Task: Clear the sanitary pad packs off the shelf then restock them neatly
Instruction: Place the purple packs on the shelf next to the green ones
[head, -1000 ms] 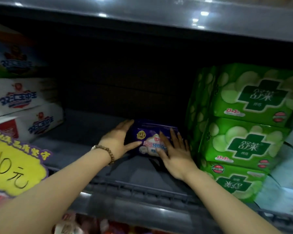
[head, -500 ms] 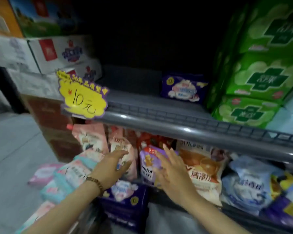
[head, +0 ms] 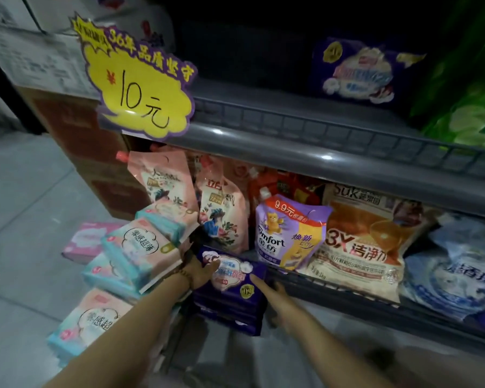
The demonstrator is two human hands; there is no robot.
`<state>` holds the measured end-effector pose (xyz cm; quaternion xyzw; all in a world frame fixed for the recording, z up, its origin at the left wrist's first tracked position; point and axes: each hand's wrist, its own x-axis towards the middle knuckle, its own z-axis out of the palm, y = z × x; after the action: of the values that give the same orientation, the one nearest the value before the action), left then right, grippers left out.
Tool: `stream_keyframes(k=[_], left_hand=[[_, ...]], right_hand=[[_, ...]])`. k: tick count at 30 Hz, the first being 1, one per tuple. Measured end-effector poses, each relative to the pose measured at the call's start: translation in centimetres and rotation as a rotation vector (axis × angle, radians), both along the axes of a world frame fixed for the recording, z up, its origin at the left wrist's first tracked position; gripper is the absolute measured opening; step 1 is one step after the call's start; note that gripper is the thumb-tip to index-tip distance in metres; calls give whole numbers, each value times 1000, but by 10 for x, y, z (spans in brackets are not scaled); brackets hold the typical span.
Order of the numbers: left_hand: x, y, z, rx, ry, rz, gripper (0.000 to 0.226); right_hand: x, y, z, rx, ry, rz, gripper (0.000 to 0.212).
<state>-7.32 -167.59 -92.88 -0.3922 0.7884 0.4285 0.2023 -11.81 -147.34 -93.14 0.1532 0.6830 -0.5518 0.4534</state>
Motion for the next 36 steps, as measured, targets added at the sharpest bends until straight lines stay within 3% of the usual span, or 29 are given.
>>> stream_keyframes(k=[3,8,11,15,17,19,22,24,26,29,32,34,36], left_hand=[[-1,-10,-19,35,-30,36,91],[-4,-9,-34,84,-43,136,92],[-8,-2,-25,277,-31,229,66],[1,1,-28,356,-16,268,65],[3,5,-30,385,21,245,77],[6,13,-26,424,81,249,63],[11,25,-11,467,146,238,52],[14,27,7,526,214,244,49],[14,25,27,625,249,282,58],[17,24,54,663,328,252,84],[22,29,69,694,460,376,72],[25,35,77,753,507,409,73],[29,38,79,795,488,374,78]], right_hand=[[1,-10,-18,-24,-101,-27,65],[10,-10,-39,-90,-153,-79,82],[13,-2,-47,-171,-181,-125,72],[17,5,-48,-178,-102,-128,46],[18,7,-49,-151,-17,-147,56],[19,11,-46,-142,65,-189,67],[18,22,-26,-154,177,-264,47],[13,32,-10,-188,193,-285,51],[7,41,8,-241,206,-260,64],[3,45,36,-393,251,-327,67],[7,37,61,-582,179,-443,79],[15,25,74,-644,77,-374,87],[21,14,87,-637,61,-271,62]])
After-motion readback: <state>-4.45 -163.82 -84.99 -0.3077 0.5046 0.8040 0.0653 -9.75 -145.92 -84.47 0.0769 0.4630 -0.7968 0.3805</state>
